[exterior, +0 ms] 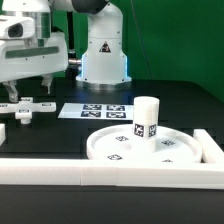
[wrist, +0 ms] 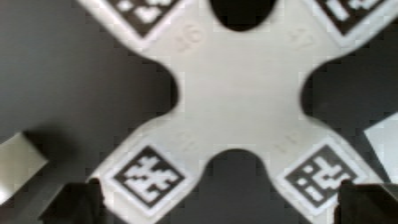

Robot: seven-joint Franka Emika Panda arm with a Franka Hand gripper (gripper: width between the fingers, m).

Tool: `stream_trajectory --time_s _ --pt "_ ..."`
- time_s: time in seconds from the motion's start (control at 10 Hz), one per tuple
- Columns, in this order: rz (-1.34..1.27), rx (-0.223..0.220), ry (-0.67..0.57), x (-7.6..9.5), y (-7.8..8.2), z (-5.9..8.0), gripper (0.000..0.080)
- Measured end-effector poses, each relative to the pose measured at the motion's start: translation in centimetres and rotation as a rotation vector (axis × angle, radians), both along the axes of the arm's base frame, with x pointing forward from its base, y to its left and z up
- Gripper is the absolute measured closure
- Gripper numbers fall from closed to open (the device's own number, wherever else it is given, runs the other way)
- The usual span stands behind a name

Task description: Assemble round table

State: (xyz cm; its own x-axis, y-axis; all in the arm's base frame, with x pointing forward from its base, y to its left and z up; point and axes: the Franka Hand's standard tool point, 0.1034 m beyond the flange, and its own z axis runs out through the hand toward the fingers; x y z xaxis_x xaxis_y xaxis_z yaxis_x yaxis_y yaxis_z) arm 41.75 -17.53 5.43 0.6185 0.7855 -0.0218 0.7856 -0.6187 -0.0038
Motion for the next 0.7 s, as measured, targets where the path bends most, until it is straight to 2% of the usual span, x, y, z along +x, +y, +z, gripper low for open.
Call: stream_trajectory --time_s 0.3,0.7 --pt "0.023 0.000 0.000 0.0 -0.4 -0.1 0.0150" --pt "0.044 0.005 0.020 -0.7 -2.2 -0.9 0.0150"
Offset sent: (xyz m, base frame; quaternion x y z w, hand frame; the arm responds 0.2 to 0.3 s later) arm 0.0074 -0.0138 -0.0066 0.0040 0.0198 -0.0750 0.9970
